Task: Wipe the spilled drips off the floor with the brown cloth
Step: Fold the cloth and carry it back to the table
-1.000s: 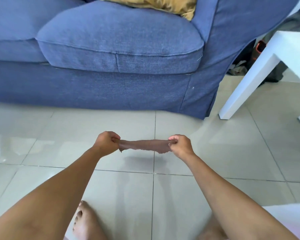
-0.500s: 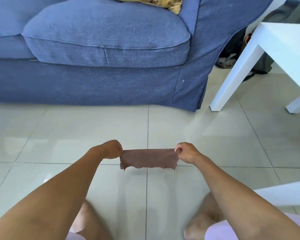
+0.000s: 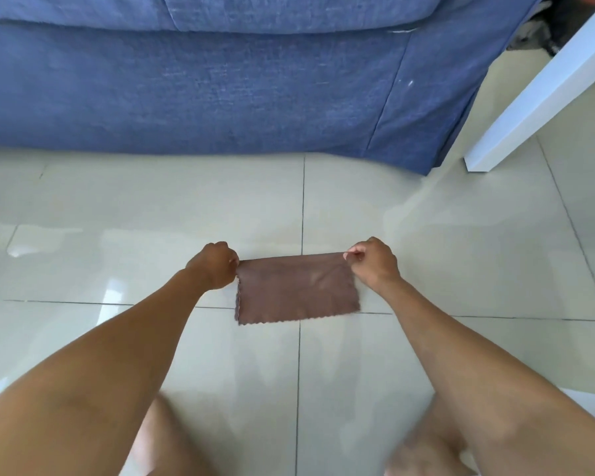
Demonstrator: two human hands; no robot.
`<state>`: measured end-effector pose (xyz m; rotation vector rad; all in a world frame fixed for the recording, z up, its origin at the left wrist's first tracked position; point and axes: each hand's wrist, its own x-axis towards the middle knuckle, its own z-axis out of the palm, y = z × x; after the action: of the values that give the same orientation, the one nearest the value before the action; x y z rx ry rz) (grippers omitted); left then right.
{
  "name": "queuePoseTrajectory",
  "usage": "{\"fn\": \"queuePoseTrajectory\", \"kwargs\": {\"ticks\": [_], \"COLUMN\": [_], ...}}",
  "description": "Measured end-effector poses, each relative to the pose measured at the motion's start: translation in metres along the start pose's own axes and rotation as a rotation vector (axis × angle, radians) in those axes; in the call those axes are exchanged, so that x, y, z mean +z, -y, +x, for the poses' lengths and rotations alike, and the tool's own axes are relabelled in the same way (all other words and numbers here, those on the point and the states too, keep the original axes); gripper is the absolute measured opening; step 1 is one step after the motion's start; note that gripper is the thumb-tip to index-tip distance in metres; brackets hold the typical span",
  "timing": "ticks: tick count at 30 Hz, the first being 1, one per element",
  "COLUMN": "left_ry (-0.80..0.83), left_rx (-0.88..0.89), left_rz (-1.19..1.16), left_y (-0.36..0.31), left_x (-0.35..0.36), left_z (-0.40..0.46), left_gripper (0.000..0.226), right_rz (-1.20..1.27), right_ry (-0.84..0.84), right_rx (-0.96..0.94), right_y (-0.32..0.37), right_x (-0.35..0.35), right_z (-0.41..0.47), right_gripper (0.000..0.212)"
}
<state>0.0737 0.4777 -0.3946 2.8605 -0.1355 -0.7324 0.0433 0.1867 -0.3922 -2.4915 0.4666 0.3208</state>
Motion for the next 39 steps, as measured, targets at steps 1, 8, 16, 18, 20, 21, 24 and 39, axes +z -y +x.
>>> {"fn": "queuePoseTrajectory", "kwargs": {"ticks": [1,8,16,18,20,21,24,39], "left_ry": [-0.017,-0.07,0.079,0.156,0.205,0.213,0.204,0.245], "left_rx": [0.014,-0.051,0.129,0.196,0.208,0.204,0.215,0.091], "left_rz": [0.017,0.026,0.075,0.06,0.041,0.039,0.046,-0.324], "left_y": [0.0,-0.021,-0.067,-0.1,-0.124,-0.132,-0.149,-0.136], "left_x": [0.001,0.036,0.043,0.046,0.052,0.057,0.065,0.039], "left_z": [0.001,0.066,0.073,0.078,0.082,0.086,0.093,0.094], "left_gripper": [0.034,0.035,0.06,0.062,0.061,0.059,0.044,0.015], "right_rz": [0.015,0.094,0.506,0.547,0.541,0.517,0.401,0.171], "right_ry": [-0.009,-0.163,-0.325,-0.272,-0.218,-0.204,-0.2,-0.136], "right_rx": [0.007,0.148,0.477,0.494,0.481,0.469,0.432,0.367], "right_y": [0.001,-0.041,-0.053,-0.057,-0.058,-0.058,-0.058,-0.042], "right_x": [0.003,0.043,0.08,0.09,0.101,0.105,0.11,0.109], "right_z": [-0.002,0.045,-0.026,-0.039,-0.047,-0.048,-0.047,-0.046], "right_gripper": [0.016,0.023,0.019,0.021,0.025,0.028,0.028,0.016]}}
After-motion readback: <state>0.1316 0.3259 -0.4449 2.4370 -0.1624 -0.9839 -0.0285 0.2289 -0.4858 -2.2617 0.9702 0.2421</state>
